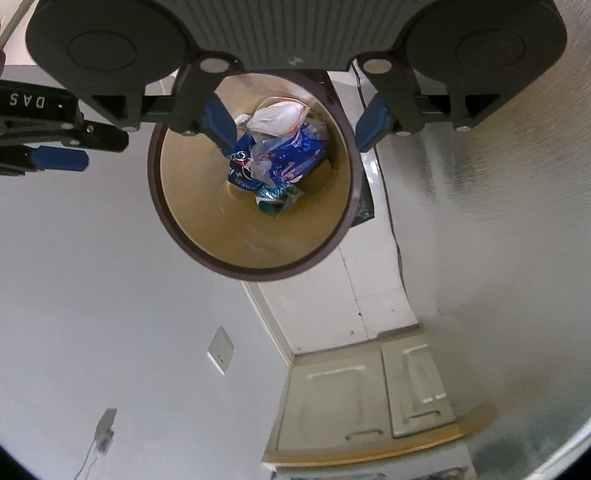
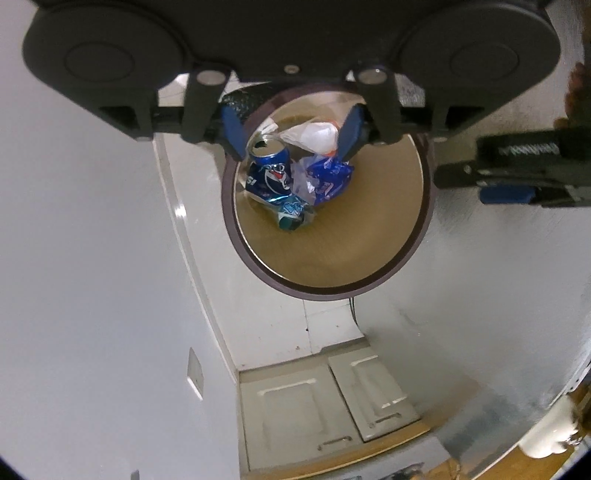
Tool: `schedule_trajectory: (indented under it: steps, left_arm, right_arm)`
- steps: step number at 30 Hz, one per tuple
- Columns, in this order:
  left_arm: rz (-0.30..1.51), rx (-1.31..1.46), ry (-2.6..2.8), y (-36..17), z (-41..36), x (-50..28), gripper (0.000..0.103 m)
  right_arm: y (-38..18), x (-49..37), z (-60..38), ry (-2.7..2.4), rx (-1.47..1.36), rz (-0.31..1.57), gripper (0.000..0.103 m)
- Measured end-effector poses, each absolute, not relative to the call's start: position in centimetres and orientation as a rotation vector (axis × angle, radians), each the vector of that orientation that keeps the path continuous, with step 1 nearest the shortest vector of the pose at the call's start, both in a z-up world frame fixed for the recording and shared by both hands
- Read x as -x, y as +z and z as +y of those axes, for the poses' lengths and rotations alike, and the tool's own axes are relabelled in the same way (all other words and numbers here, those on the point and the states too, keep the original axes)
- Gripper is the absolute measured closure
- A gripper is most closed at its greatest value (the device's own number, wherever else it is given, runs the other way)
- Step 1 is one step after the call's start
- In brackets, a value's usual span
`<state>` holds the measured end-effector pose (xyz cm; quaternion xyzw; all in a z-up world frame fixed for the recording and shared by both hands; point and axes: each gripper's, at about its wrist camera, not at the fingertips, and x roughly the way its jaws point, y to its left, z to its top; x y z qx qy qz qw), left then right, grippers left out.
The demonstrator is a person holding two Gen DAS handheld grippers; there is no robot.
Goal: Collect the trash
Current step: 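Move both empty tools back from the wastebasket toward the table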
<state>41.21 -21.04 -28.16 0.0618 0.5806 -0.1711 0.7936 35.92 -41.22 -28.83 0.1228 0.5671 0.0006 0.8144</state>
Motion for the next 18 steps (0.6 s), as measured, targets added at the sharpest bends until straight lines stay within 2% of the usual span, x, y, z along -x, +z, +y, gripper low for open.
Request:
schedule_trajectory:
  steps: [4, 8, 9, 11, 17, 18]
  left_arm:
    - [1.226, -0.11, -0.342, -25.9, -20.0, -39.7, 0.02]
    - [1.202, -0.079, -0.318, -23.9, -19.1, -38.2, 0.013]
    - [1.197, -0.068, -0.313, -23.5, -18.8, -37.8, 0.011]
    - [1.189, -0.053, -0.305, -22.7, -18.4, -37.2, 0.008]
    - [1.148, -0.013, -0.281, -20.3, -17.1, -35.1, 0.0]
    - [1.143, -0.006, -0.28, -19.9, -16.9, -34.8, 0.0]
  right_arm:
    - [-26.8, -34.4, -41.6, -0.001, -0.244, 1.188, 0.035]
    - [-25.1, -33.3, -41.7, -0.013, -0.218, 1.167, 0.033]
    - [-24.6, -33.0, -41.7, -0.015, -0.211, 1.163, 0.031]
    - [-23.8, -32.5, -41.7, -0.015, -0.198, 1.152, 0.021]
    - [-21.4, -30.9, -41.0, -0.004, -0.144, 1.119, 0.019]
    - [-21.0, -30.7, -40.9, -0.005, -0.135, 1.116, 0.013]
